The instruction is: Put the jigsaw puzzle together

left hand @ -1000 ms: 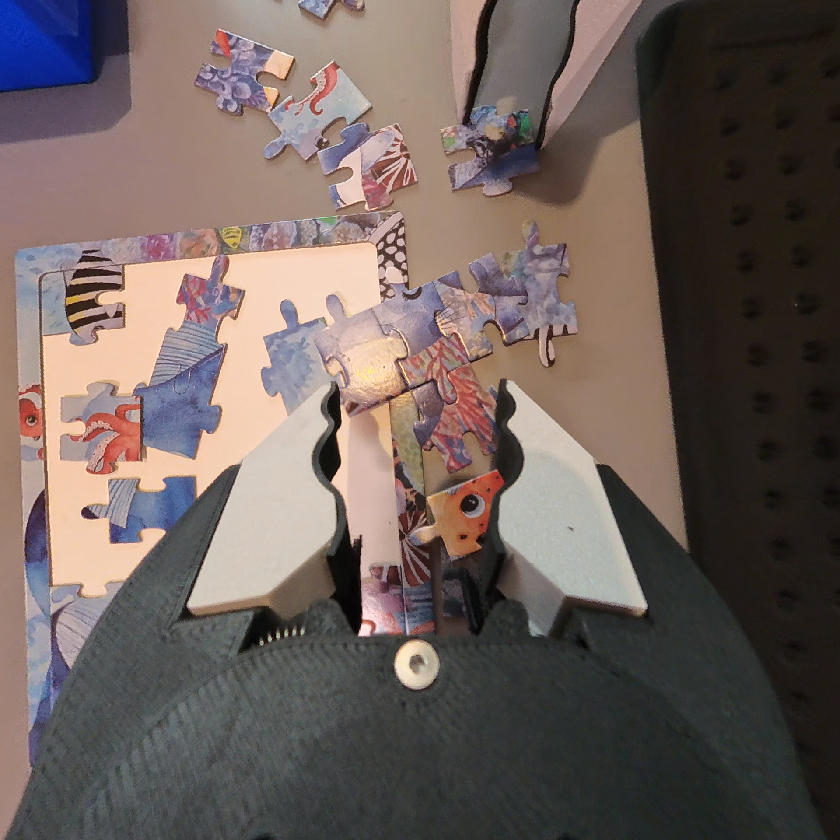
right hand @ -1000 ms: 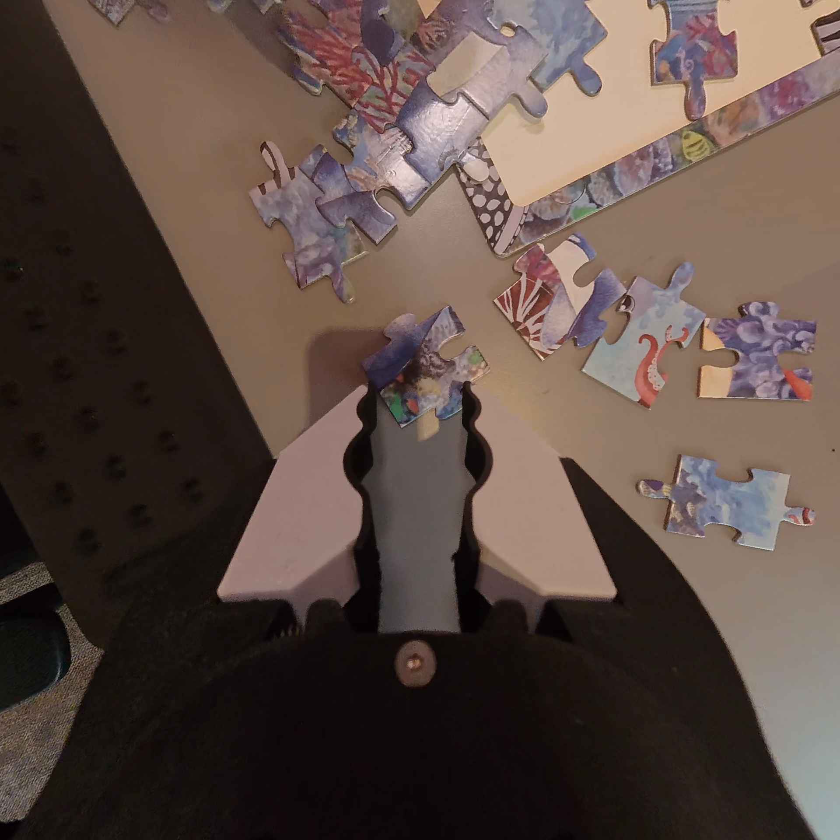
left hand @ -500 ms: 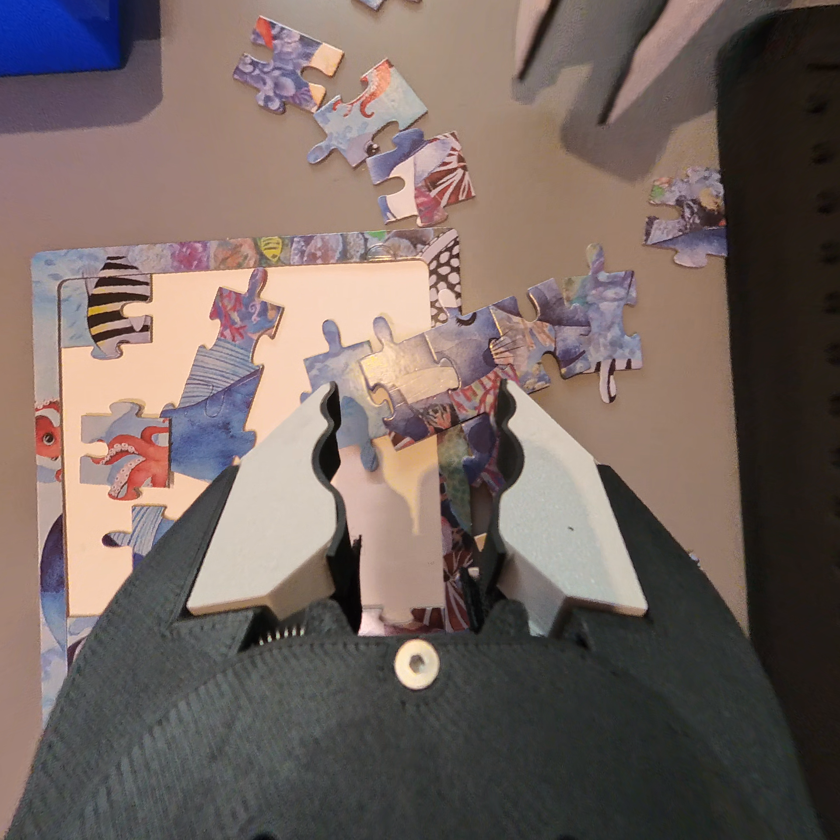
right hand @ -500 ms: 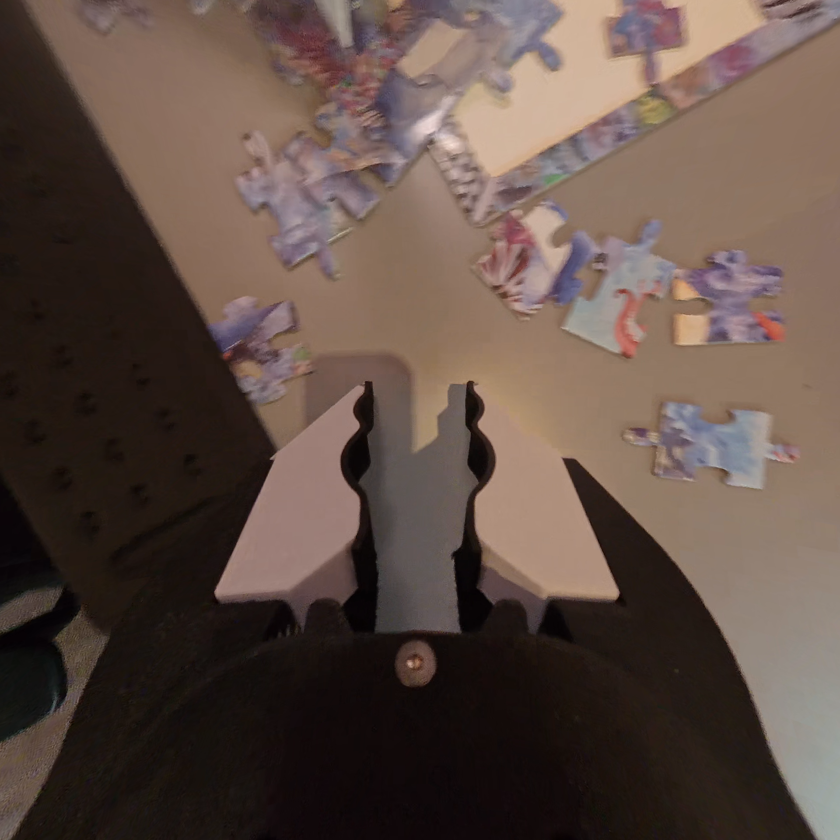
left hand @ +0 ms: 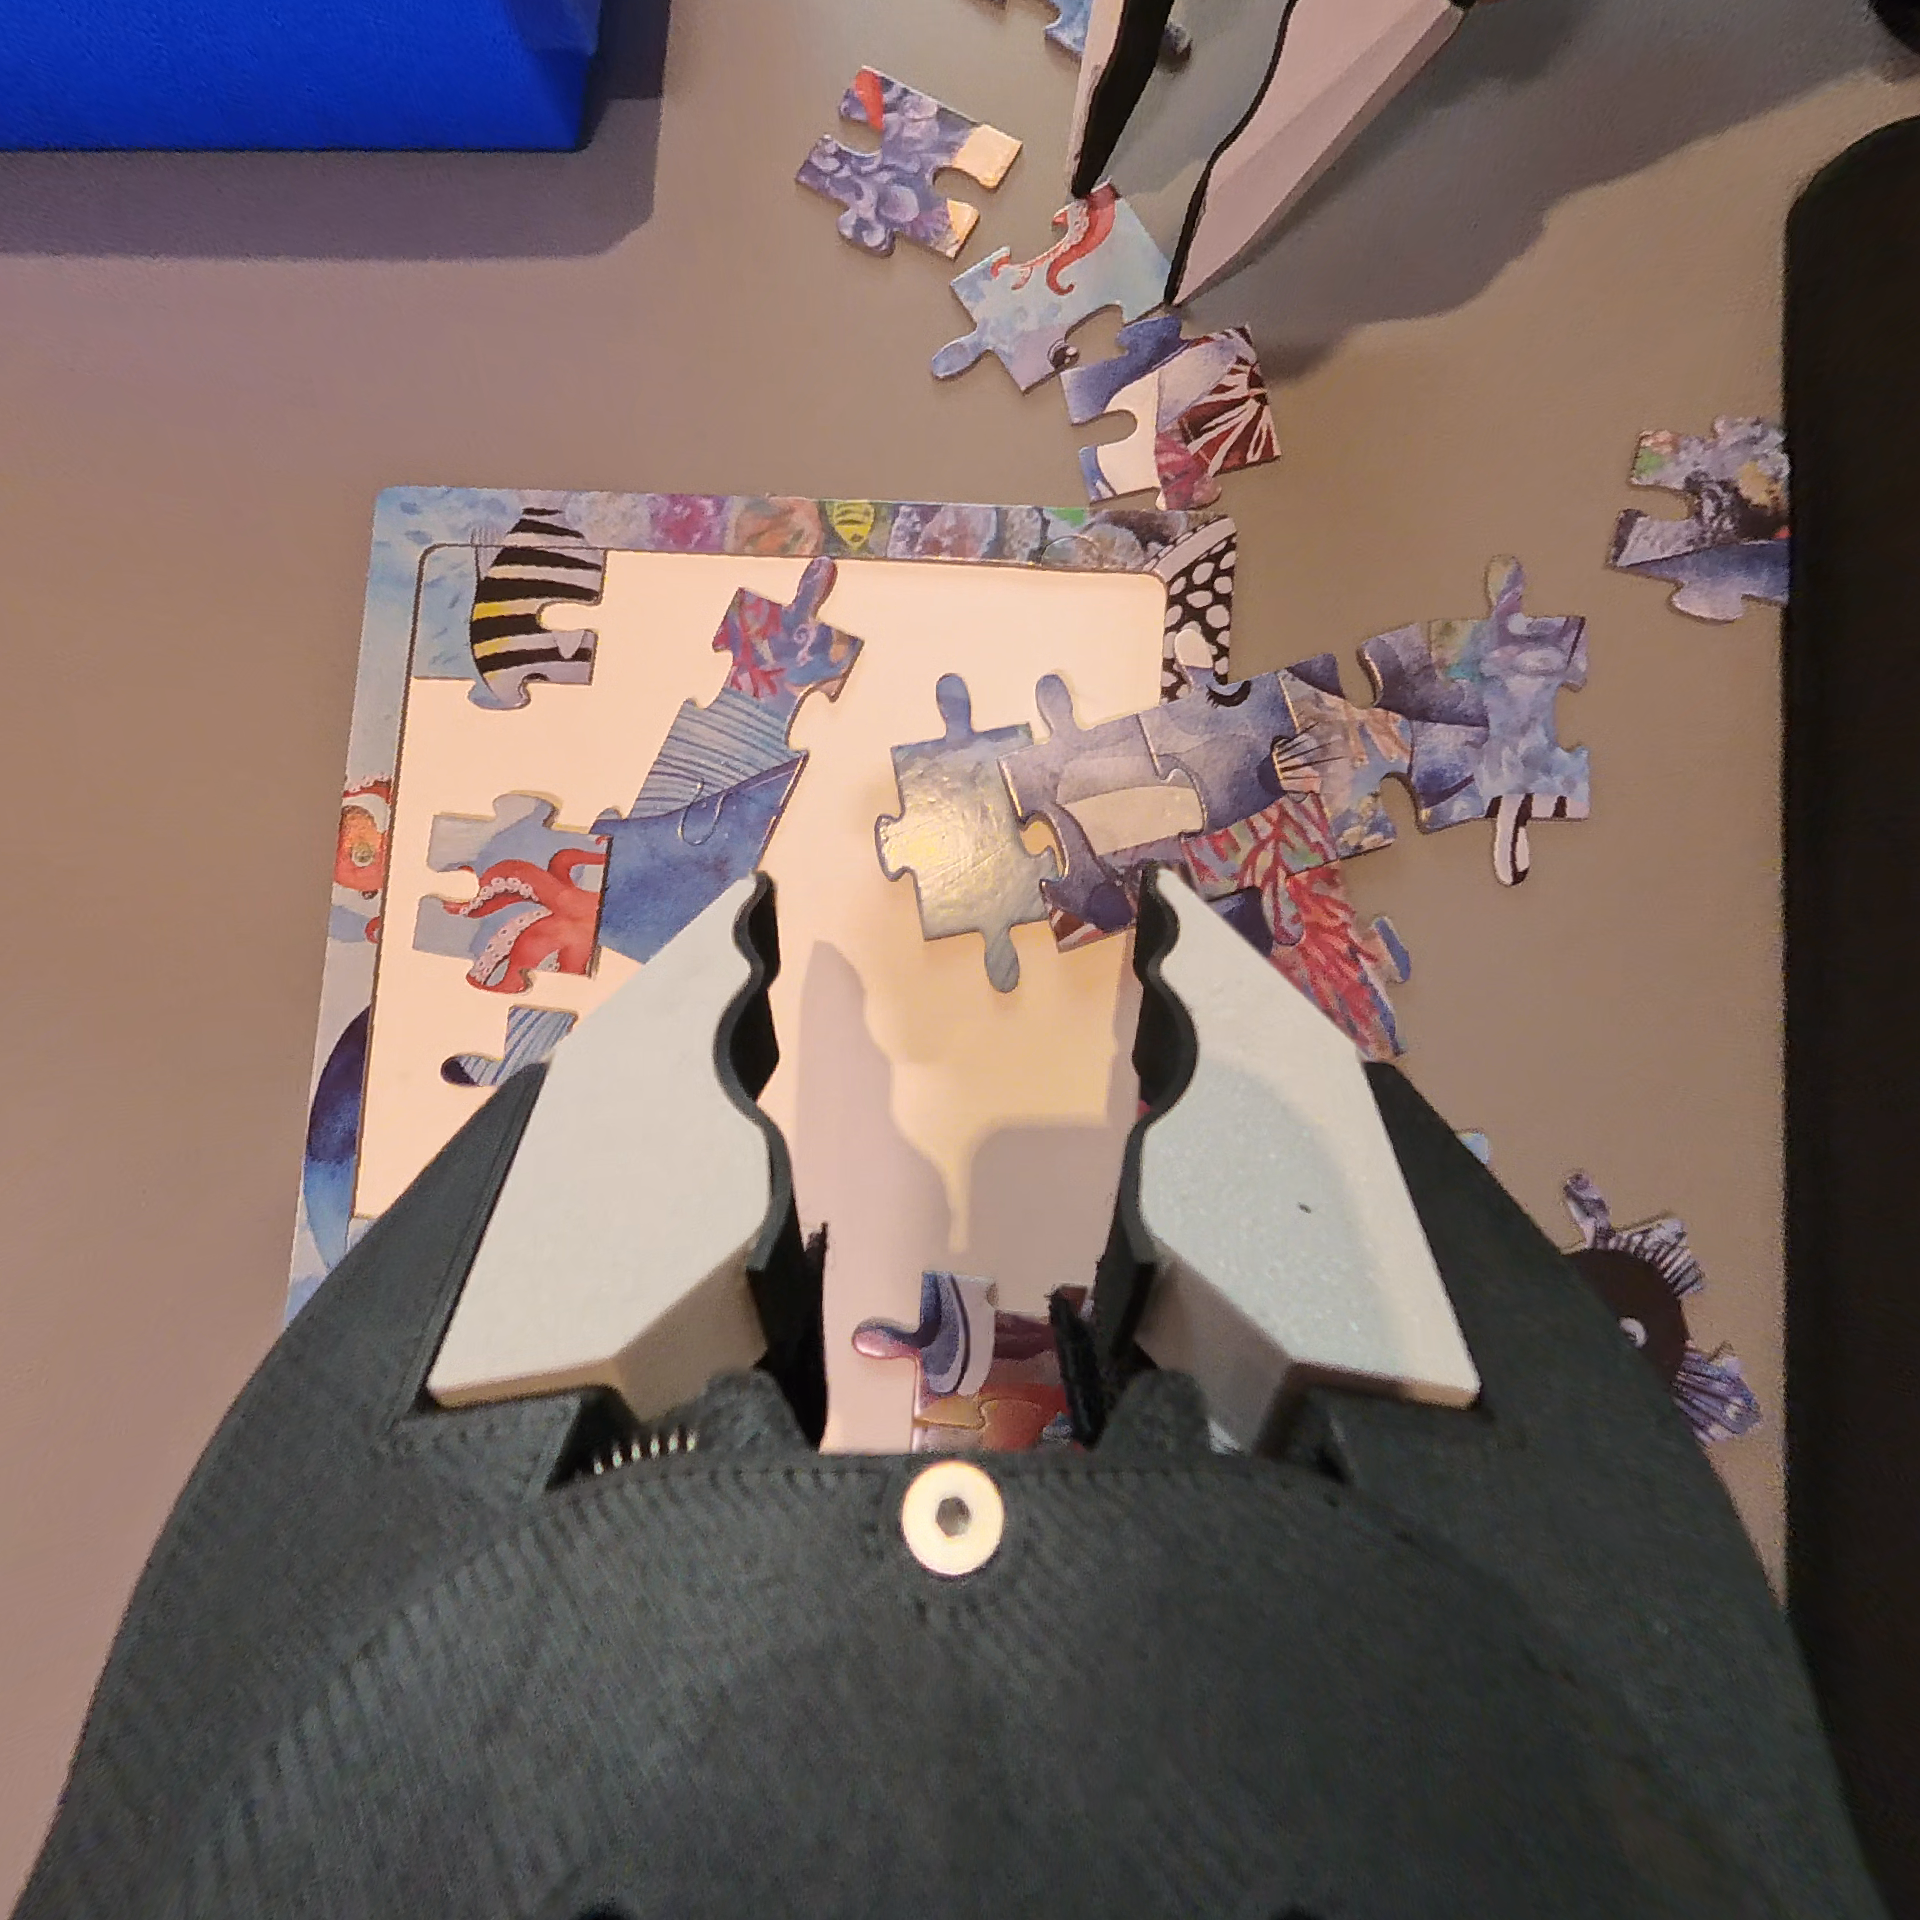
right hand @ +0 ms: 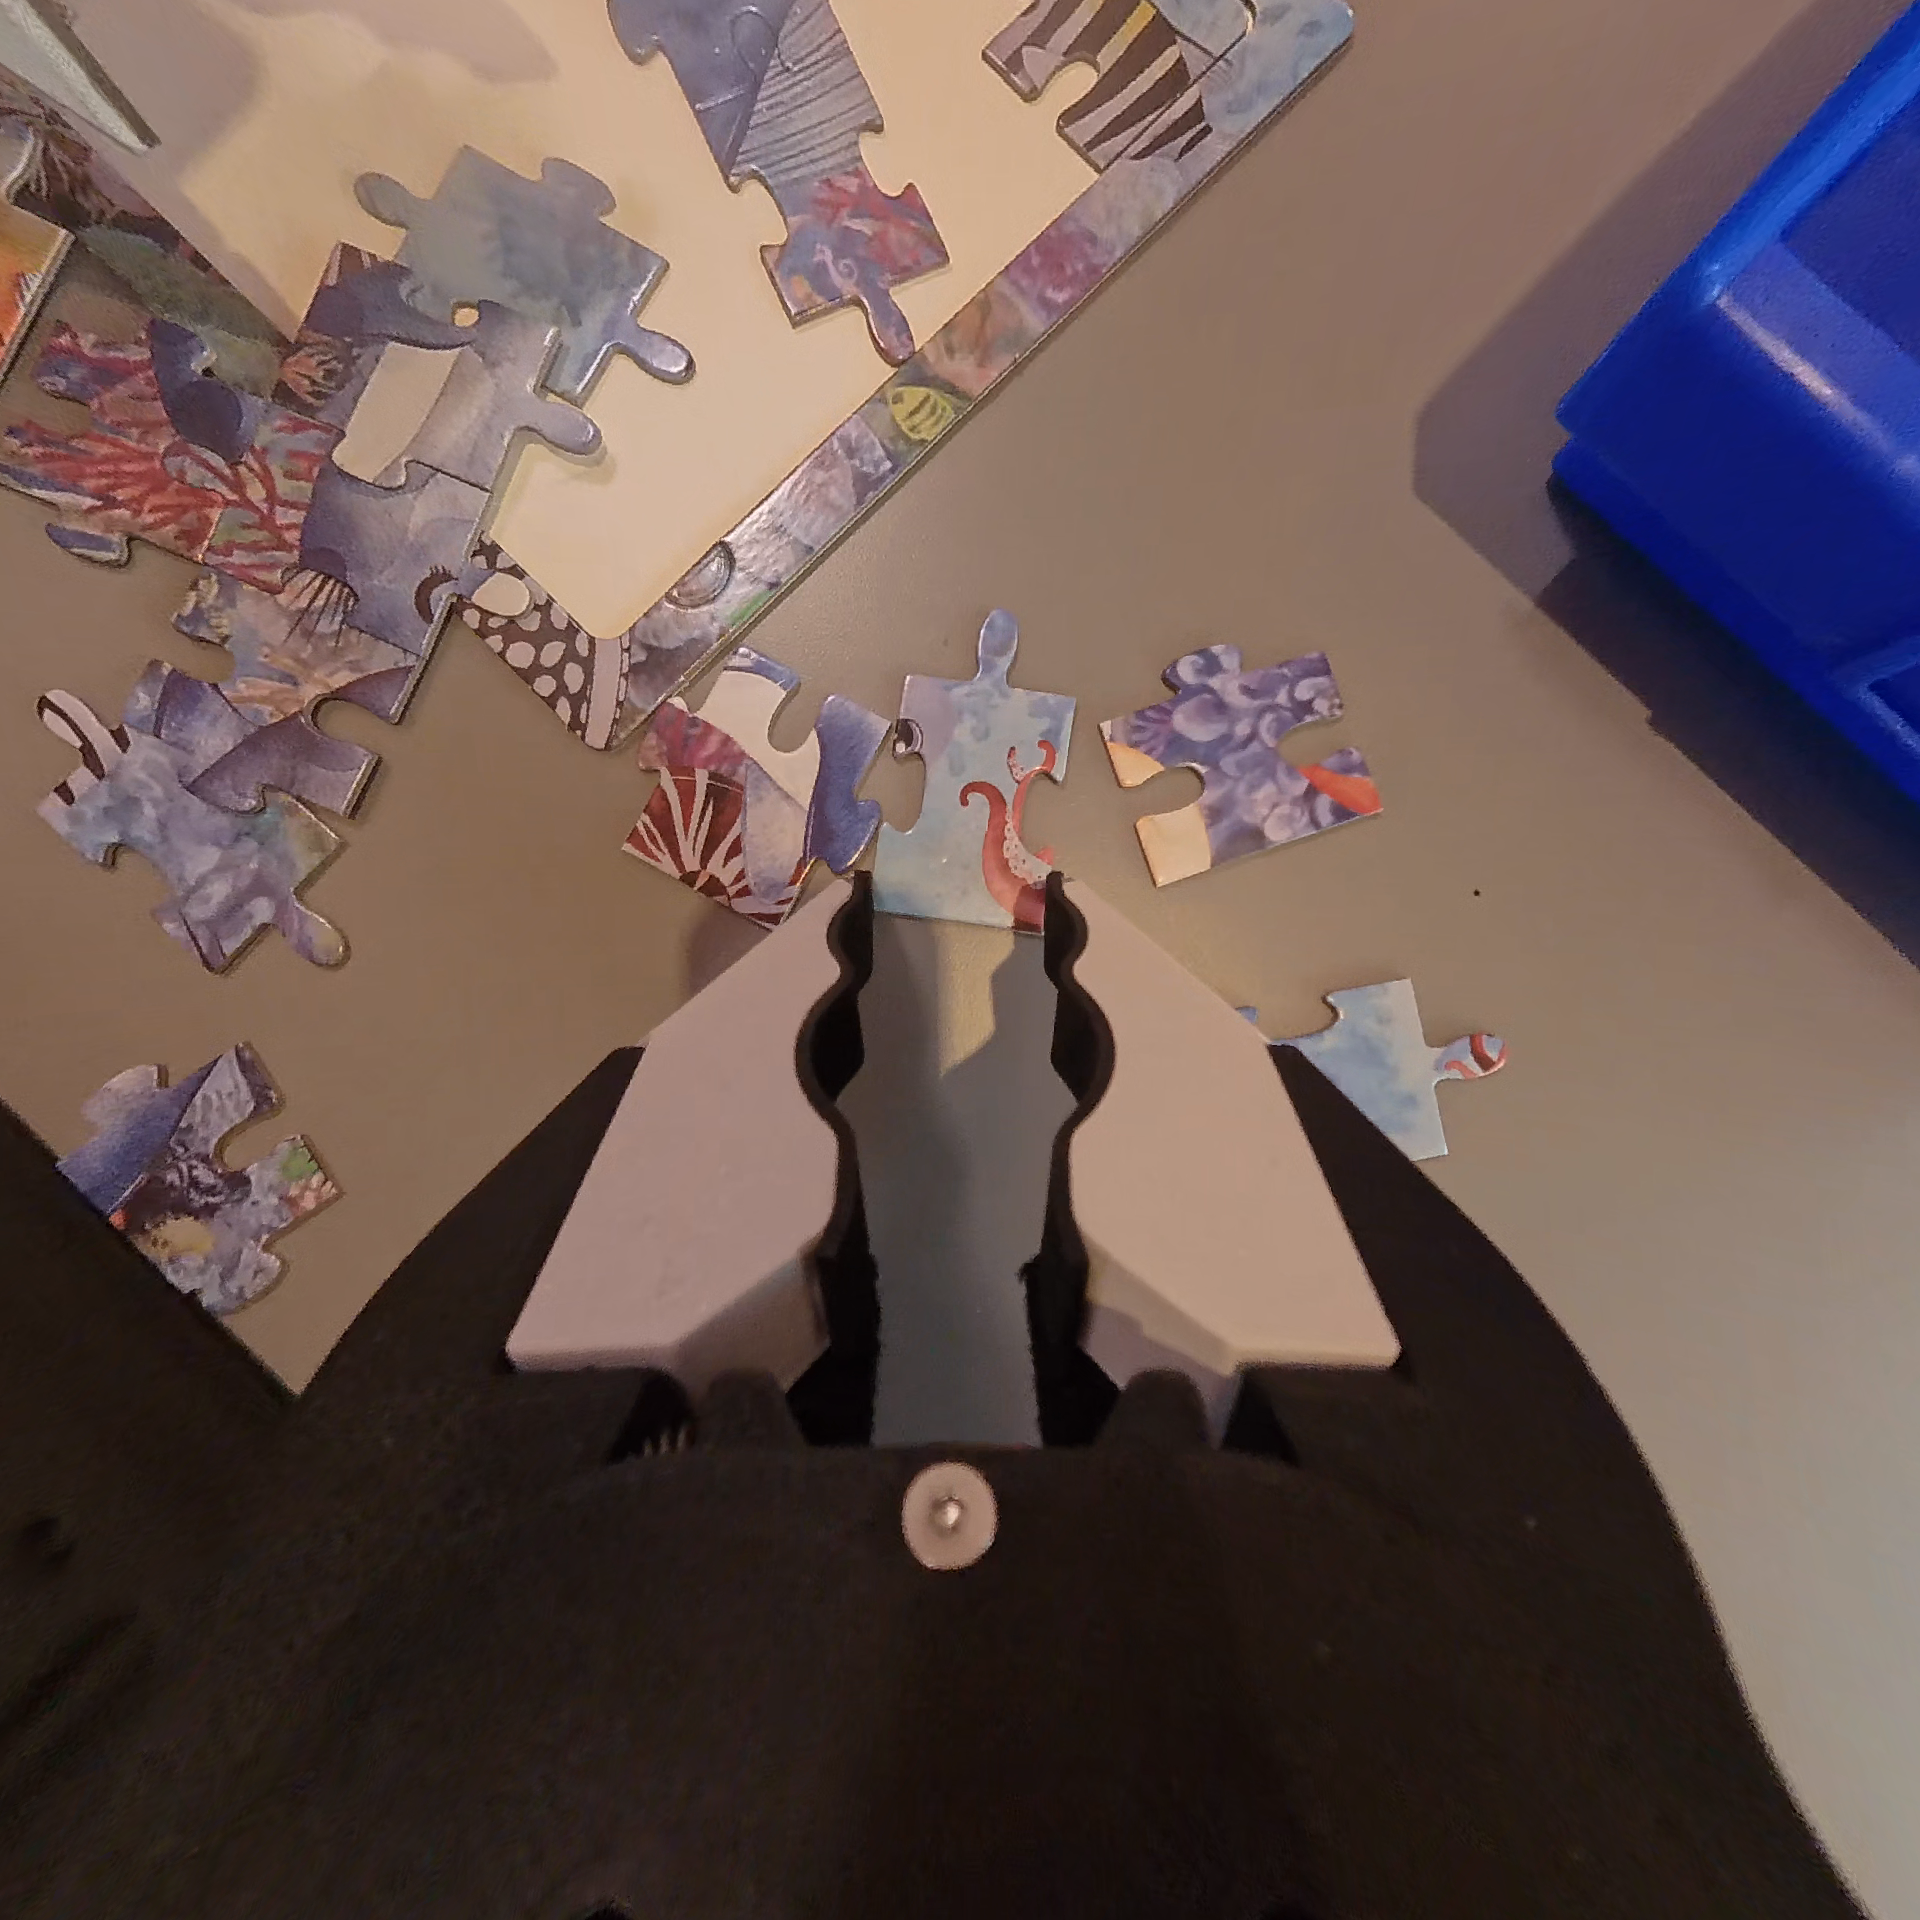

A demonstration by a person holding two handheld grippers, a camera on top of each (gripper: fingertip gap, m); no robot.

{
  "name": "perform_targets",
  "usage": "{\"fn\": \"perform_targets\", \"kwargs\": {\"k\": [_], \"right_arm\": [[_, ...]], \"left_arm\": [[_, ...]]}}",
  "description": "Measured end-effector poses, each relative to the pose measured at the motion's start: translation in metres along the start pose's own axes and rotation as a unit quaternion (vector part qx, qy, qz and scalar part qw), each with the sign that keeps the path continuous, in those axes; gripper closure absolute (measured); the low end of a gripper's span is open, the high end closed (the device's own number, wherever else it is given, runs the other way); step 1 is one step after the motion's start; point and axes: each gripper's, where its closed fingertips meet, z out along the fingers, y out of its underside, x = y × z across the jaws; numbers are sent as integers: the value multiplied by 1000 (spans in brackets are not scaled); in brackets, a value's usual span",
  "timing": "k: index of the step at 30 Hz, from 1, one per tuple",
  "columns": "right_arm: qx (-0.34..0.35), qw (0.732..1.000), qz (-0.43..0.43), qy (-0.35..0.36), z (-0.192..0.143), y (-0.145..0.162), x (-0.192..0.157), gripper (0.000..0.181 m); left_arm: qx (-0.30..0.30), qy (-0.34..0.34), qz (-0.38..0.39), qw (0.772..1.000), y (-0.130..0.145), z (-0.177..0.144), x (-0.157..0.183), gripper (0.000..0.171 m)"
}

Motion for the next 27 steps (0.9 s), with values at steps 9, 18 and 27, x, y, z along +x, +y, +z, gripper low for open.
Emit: {"fn": "perform_targets", "kwargs": {"k": [9, 18, 27], "right_arm": [[27, 1000, -13, 6, -20, -19, -6, 151], [53, 990, -109, -67, -8, -96, -73, 151], [20, 964, -243, -108, 53, -165, -126, 151]], "left_arm": [[-7, -61, -36, 997, 22, -45, -52, 109], [-34, -89, -110, 989, 74, -82, -102, 112], [-49, -100, -114, 987, 91, -88, -113, 112]]}}
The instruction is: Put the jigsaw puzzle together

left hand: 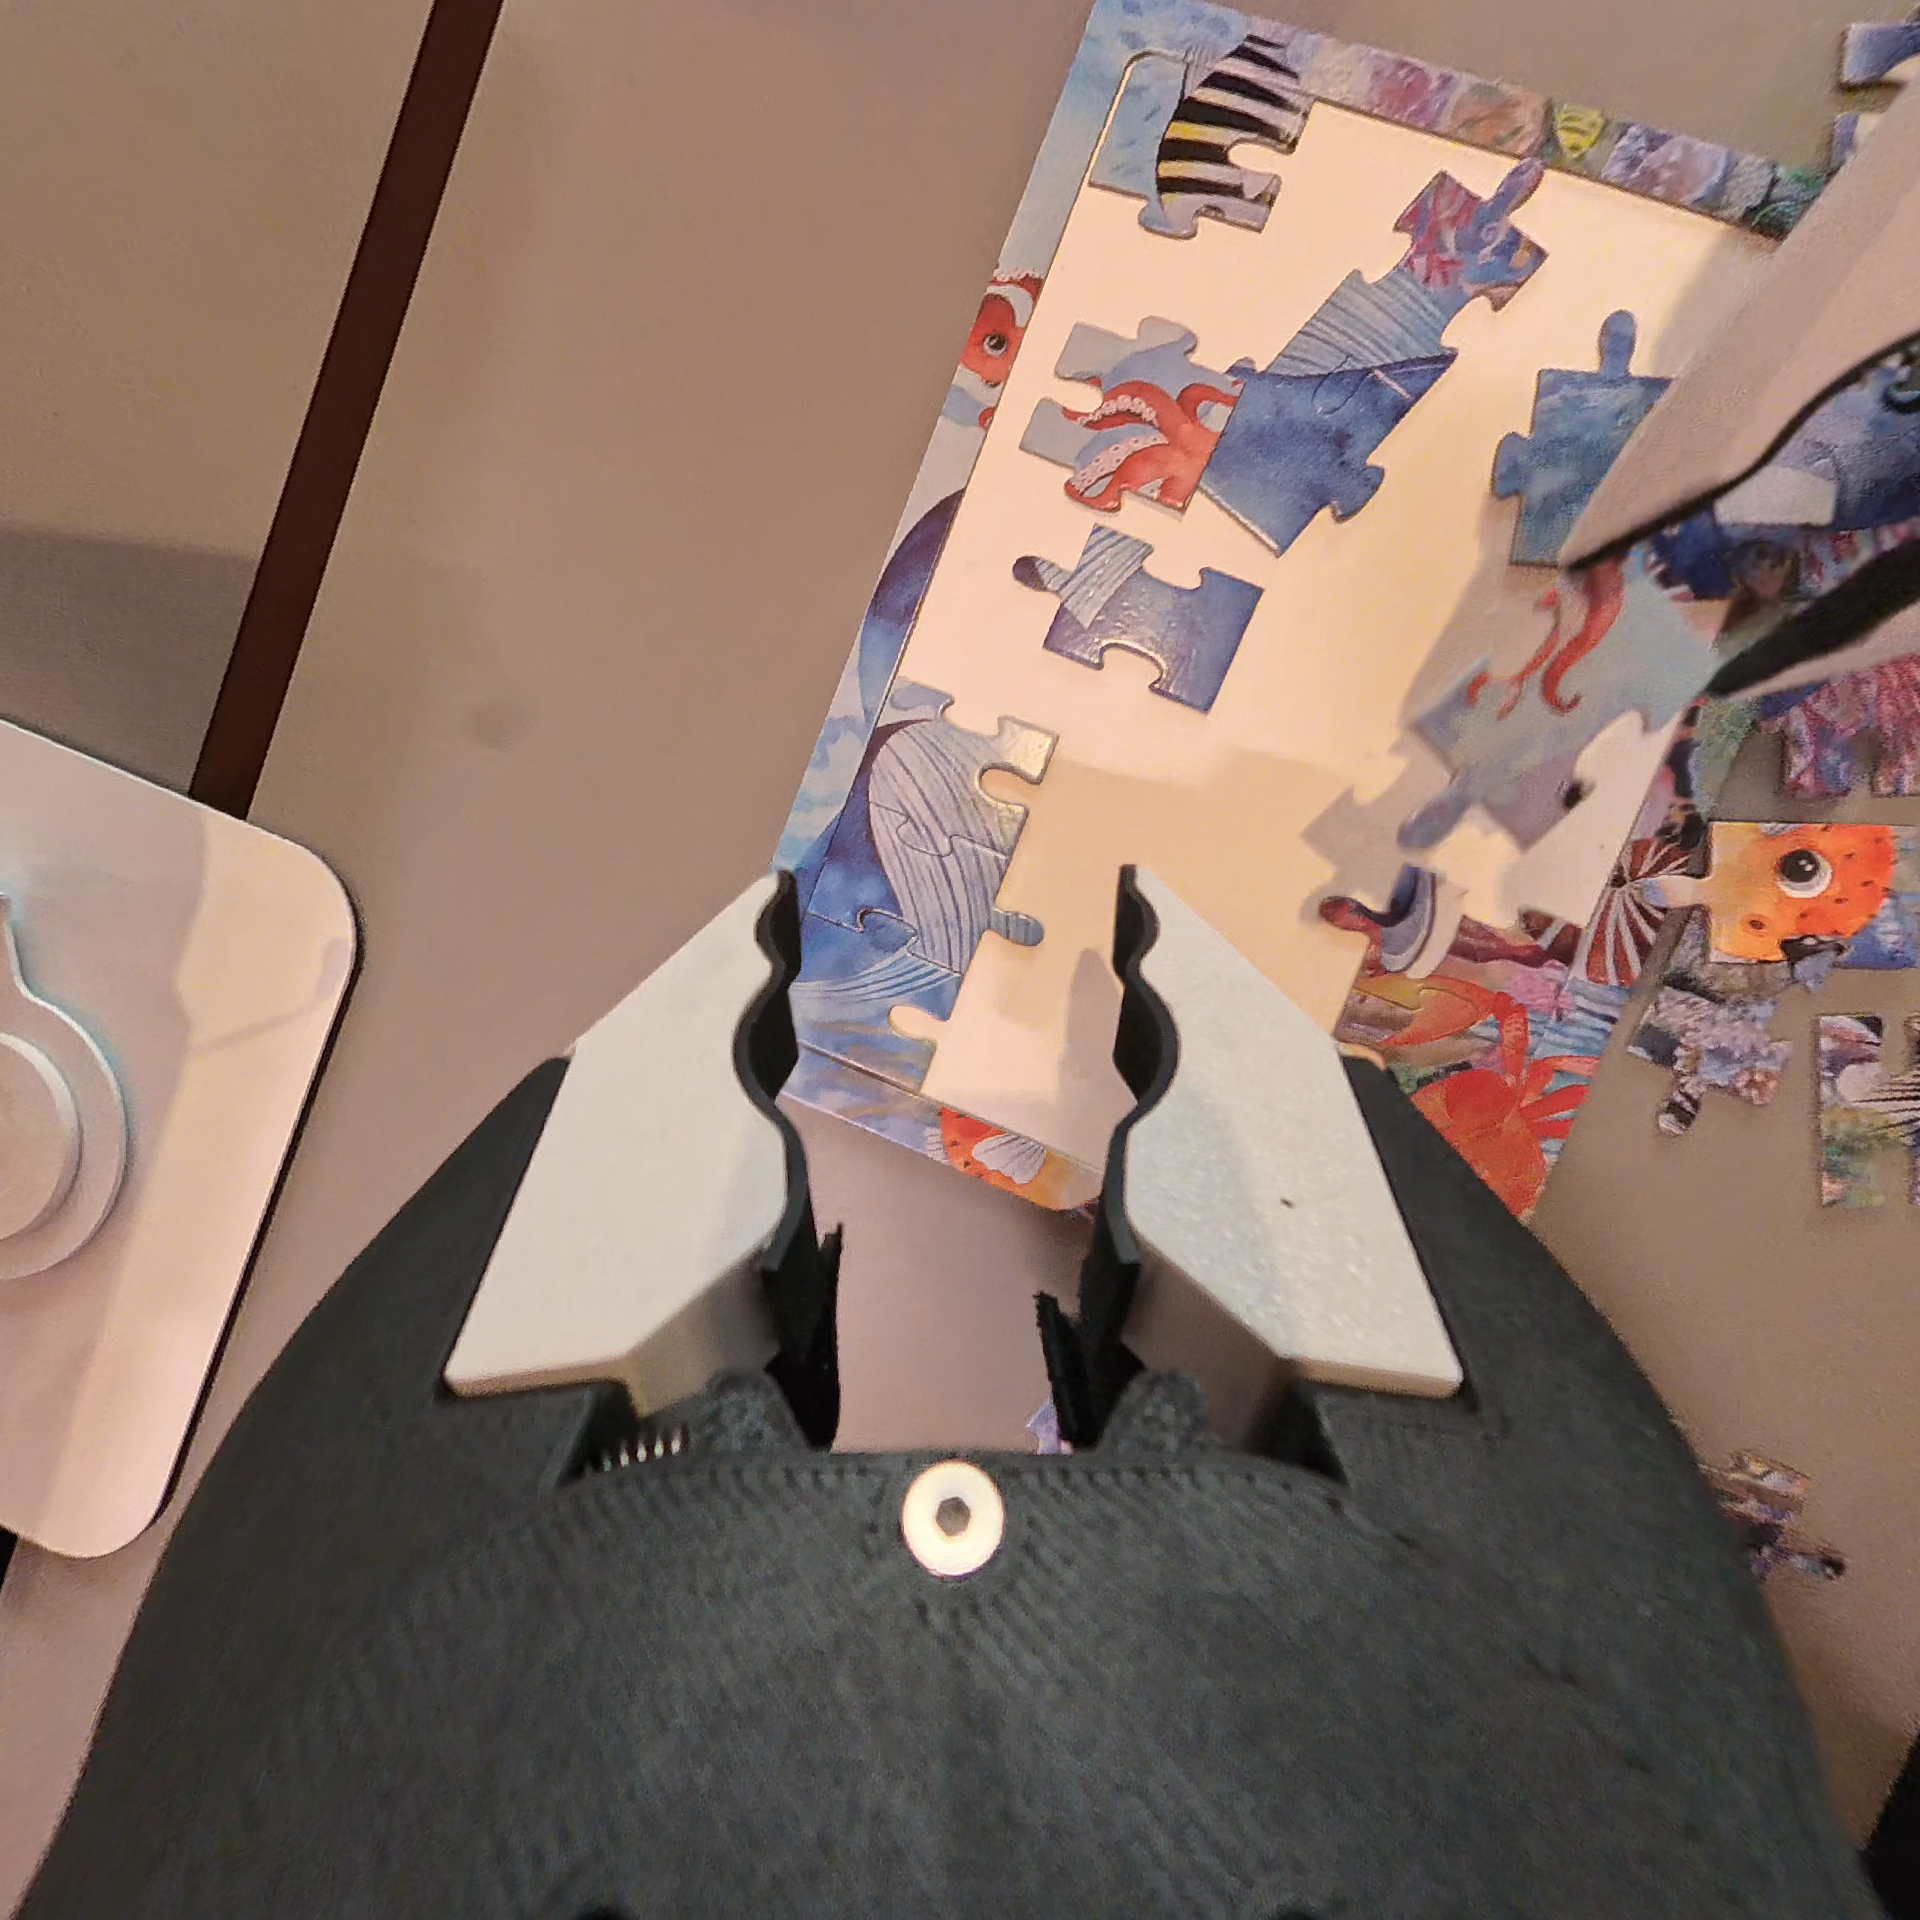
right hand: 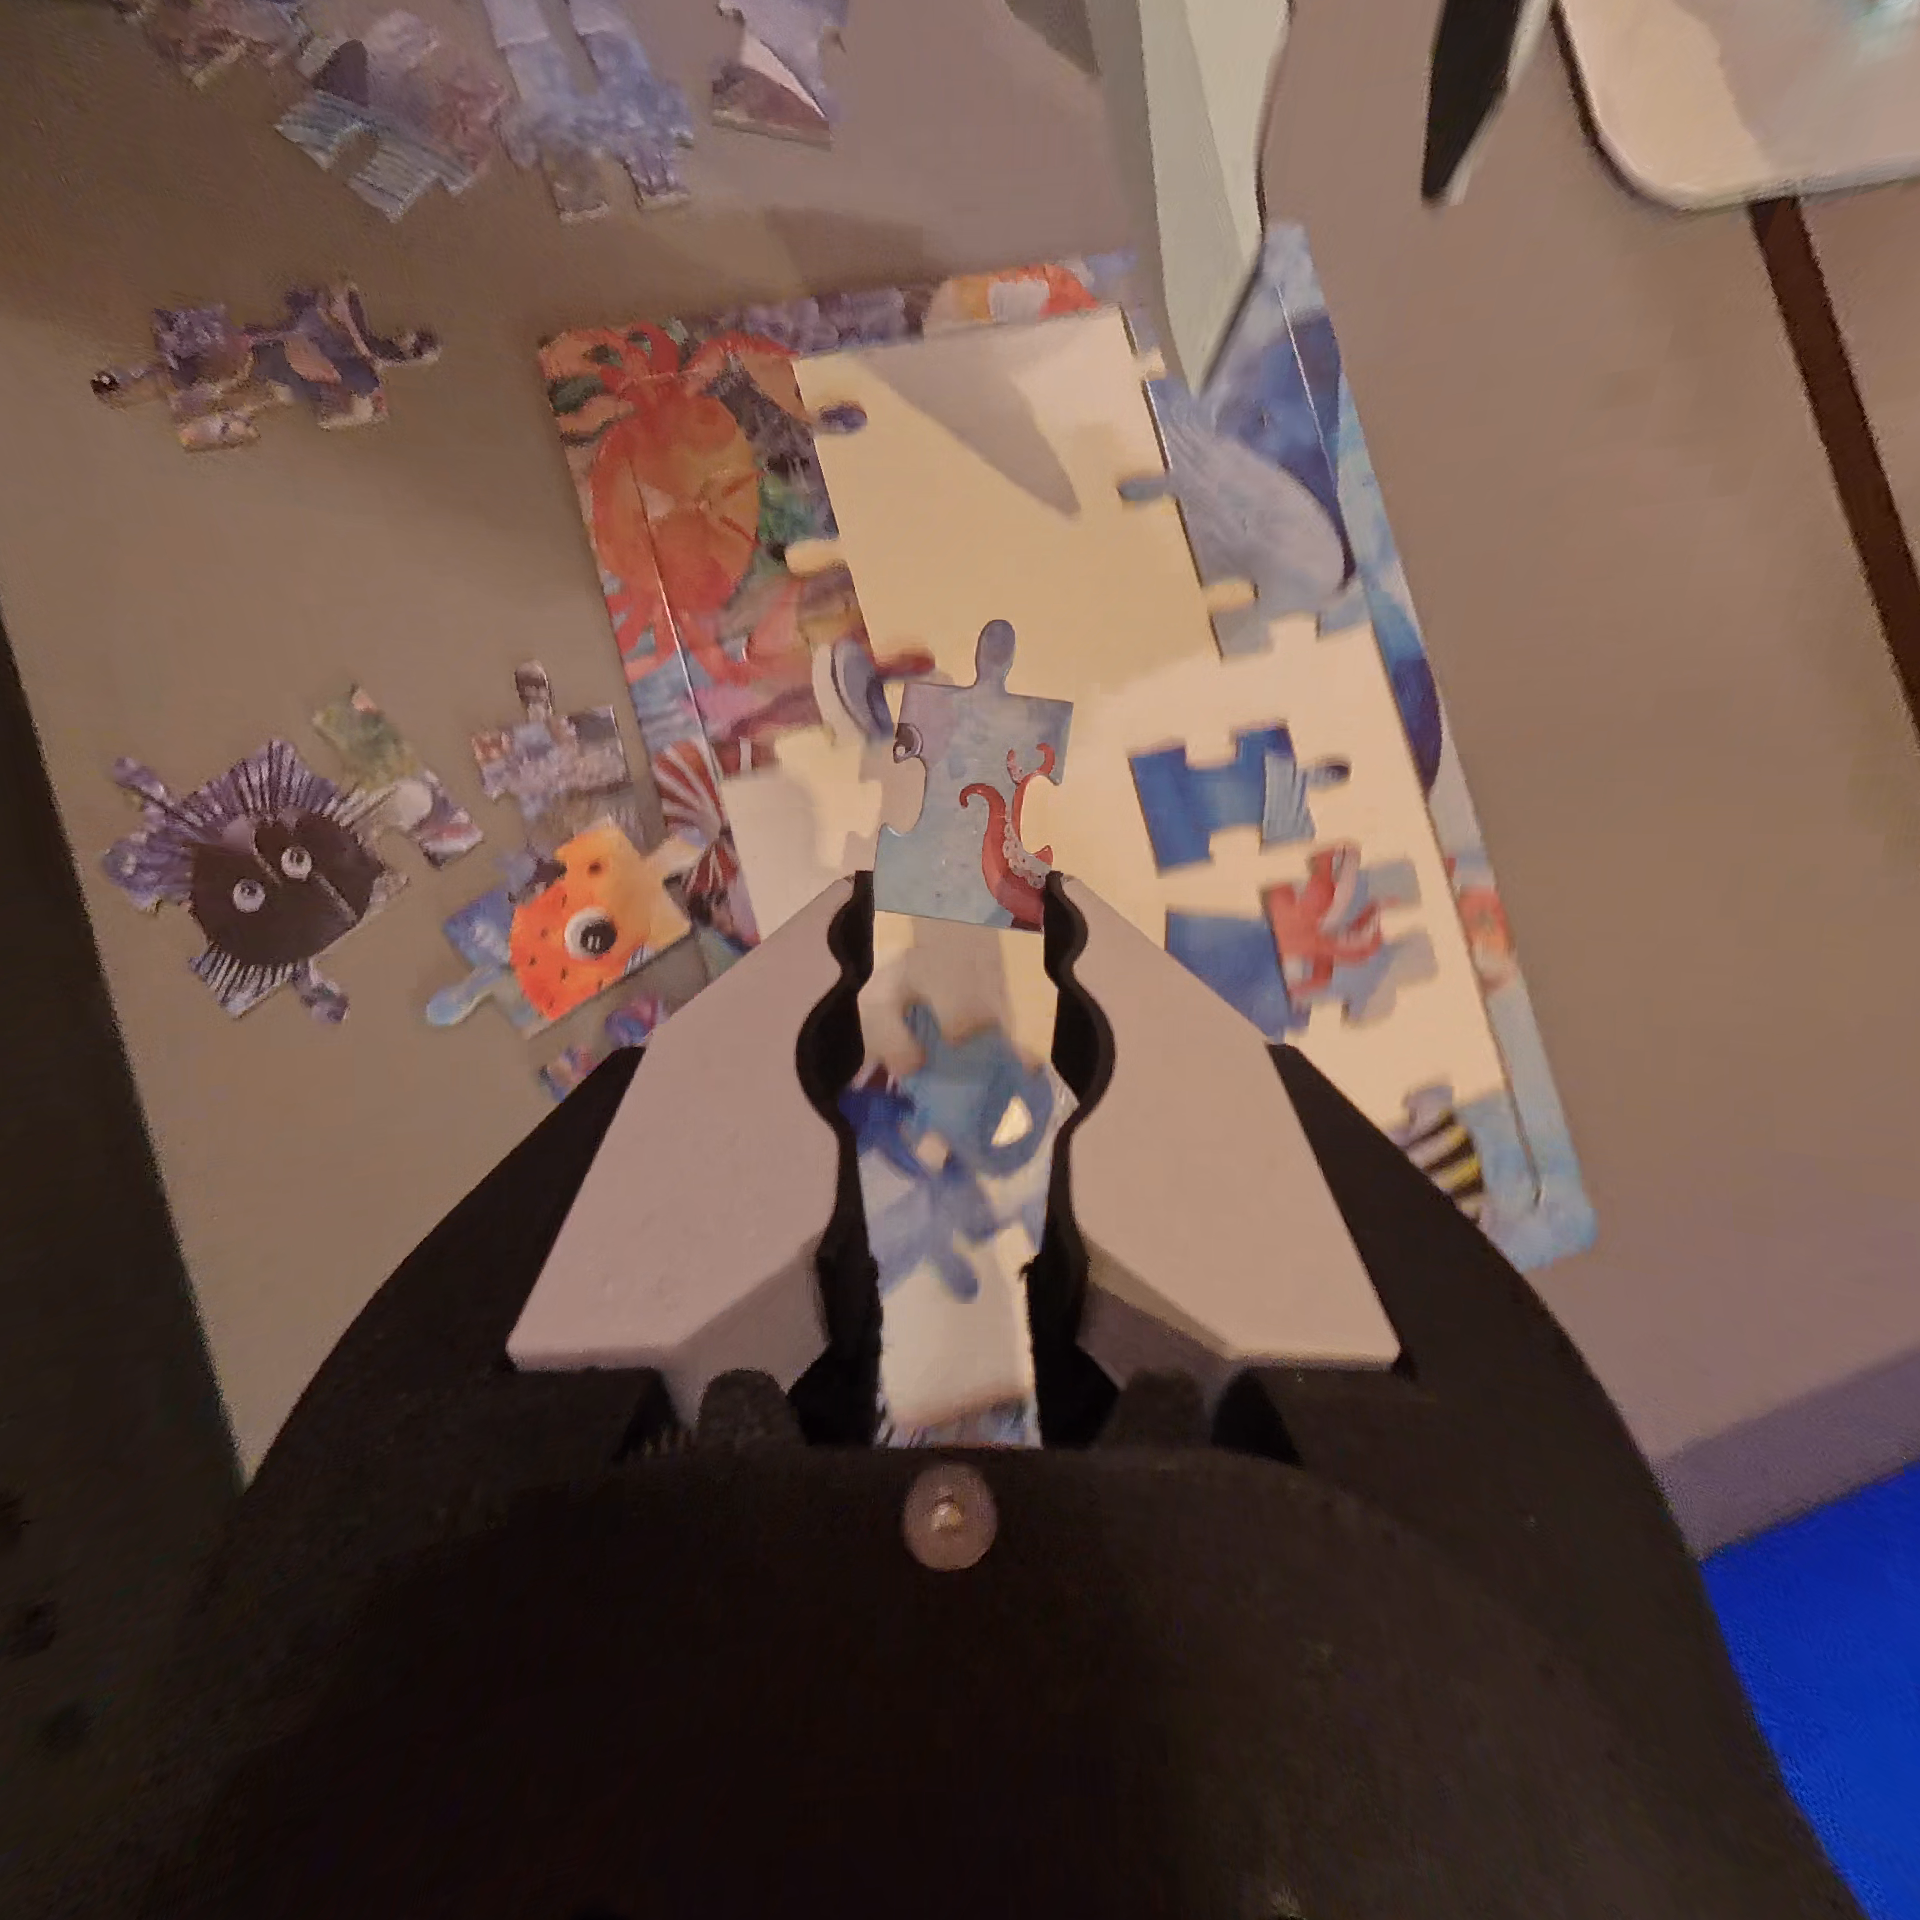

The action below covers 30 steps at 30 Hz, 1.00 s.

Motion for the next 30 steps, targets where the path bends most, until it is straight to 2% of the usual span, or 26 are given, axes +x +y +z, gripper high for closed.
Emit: {"fn": "perform_targets", "kwargs": {"k": [4, 7, 10, 13, 18, 21, 23, 24, 25, 28, 30], "right_arm": [[15, 998, -63, -2, 20, -26, 4, 150], [13, 994, -102, 30, 31, -29, 14, 151], [49, 992, -115, 34, 33, -33, 13, 151], [73, 987, -134, 49, 31, -36, 15, 151], [84, 981, -155, 76, 26, -36, 20, 151], [95, 978, -163, 83, 21, -38, 20, 151], [96, 978, -161, 90, 20, -37, 22, 150], [99, 978, -162, 92, 19, -37, 22, 162], [105, 977, -160, 92, 18, -38, 23, 166], [116, 985, -106, 66, 15, -40, 27, 148], [124, 989, -70, 40, 14, -43, 29, 151]], "left_arm": [[14, 46, -12, 999, 2, -2, 7, 112], [39, 112, -30, 993, 1, -7, 19, 113], [58, 189, -49, 979, 0, -11, 35, 114], [85, 259, -66, 960, -9, -13, 52, 123], [60, 291, -67, 952, -1, 0, 64, 135], [87, 330, -72, 937, -10, -6, 73, 159], [105, 347, -75, 929, -16, -10, 76, 167], [108, 346, -70, 929, -16, -11, 75, 171], [108, 335, -68, 934, -16, -10, 72, 171], [102, 326, -56, 938, -14, -14, 71, 171], [87, 310, -43, 946, -10, -13, 70, 171]]}}
